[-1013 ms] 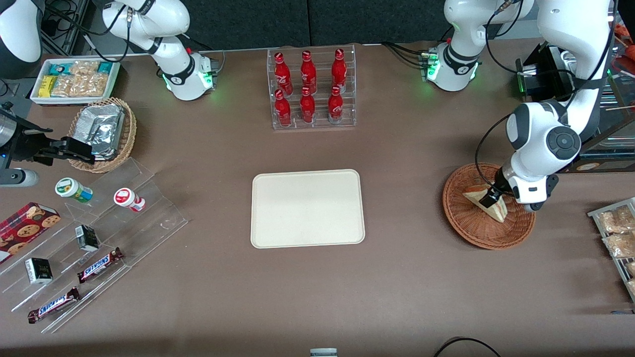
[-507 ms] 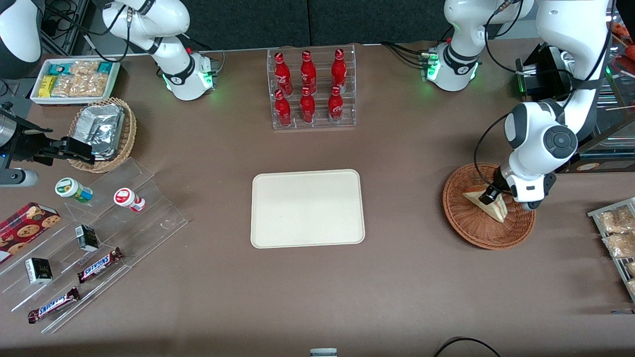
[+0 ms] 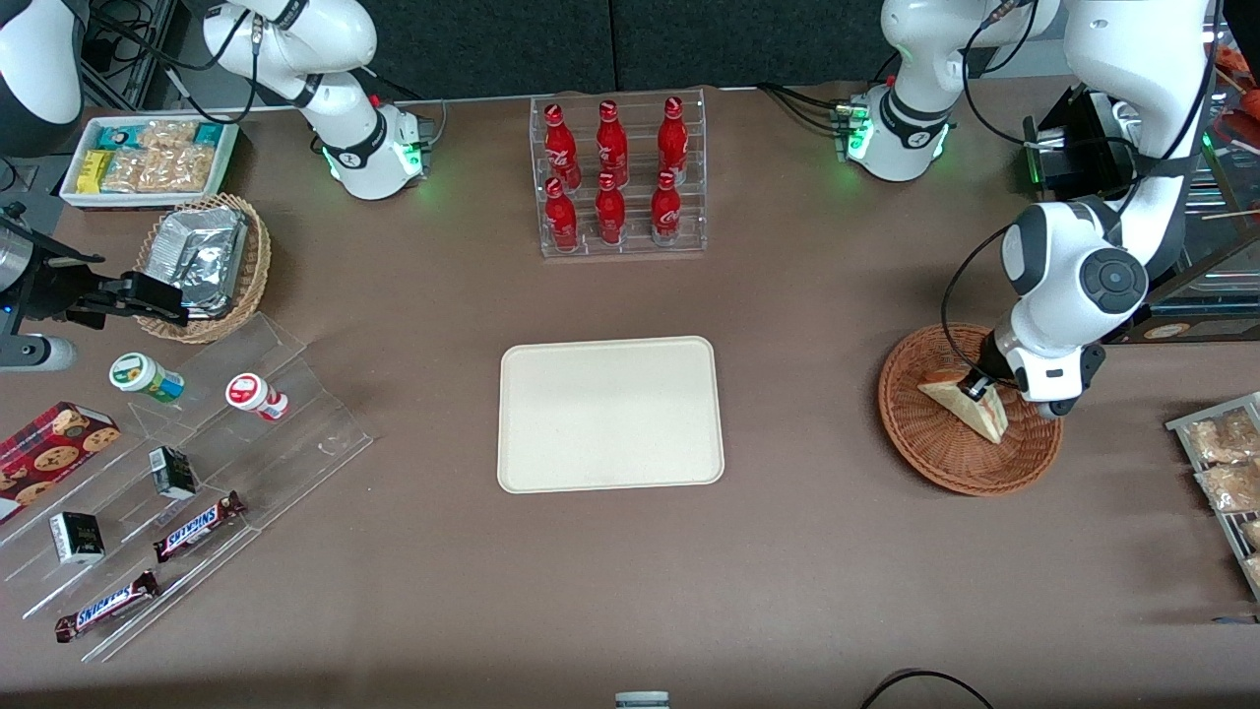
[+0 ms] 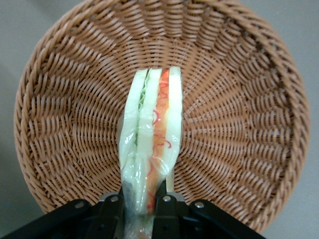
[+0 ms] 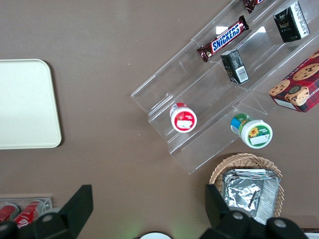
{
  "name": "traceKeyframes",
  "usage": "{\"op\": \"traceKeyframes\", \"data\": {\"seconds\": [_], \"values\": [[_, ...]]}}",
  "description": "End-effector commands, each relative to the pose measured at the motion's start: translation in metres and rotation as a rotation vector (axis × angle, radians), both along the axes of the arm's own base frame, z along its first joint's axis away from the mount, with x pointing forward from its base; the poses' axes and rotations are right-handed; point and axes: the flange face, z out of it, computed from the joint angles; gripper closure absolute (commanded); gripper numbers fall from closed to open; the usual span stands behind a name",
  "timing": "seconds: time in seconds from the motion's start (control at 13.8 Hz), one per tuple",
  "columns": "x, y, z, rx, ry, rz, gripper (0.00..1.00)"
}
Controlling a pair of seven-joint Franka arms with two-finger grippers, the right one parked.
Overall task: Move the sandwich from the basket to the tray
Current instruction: 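Close the left gripper on the sandwich's crust edge and lift it, then carry the sandwich with the left gripper over the cream tray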
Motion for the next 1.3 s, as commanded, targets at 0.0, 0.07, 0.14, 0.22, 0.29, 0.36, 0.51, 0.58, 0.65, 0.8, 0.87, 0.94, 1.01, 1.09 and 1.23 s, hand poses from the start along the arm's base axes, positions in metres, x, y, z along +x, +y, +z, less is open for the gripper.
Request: {"op": "traceKeyframes", "data": {"seconds": [0.0,0.07,0.14,0.22,0.29,0.36,0.51,0.58,0.65,0.8,0.87,0.94,1.01,1.09,1.23], "values": [[0.008,0.0,0.066,0.043,0.045,-0.055,0.86],[0.013,-0.004,0.088,0.063,0.077,-0.076,0.86],[0.02,-0.021,0.11,0.071,0.1,-0.105,0.86],[0.025,-0.033,0.13,0.074,0.114,-0.122,0.86],[0.027,-0.044,0.144,0.076,0.118,-0.139,0.86],[0.028,-0.064,0.162,0.078,0.11,-0.172,0.86],[0.027,-0.106,0.188,0.076,0.103,-0.242,0.86],[0.025,-0.131,0.197,0.074,0.105,-0.285,0.86],[0.021,-0.162,0.201,0.071,0.109,-0.33,0.86],[0.006,-0.212,0.206,0.065,0.096,-0.417,0.86],[0.002,-0.23,0.207,0.059,0.092,-0.45,0.86],[-0.004,-0.25,0.204,0.055,0.091,-0.492,0.86],[-0.007,-0.267,0.202,0.063,0.086,-0.53,0.86],[-0.011,-0.285,0.199,0.07,0.083,-0.575,0.86],[-0.02,-0.324,0.184,0.086,0.086,-0.658,0.86]]}}
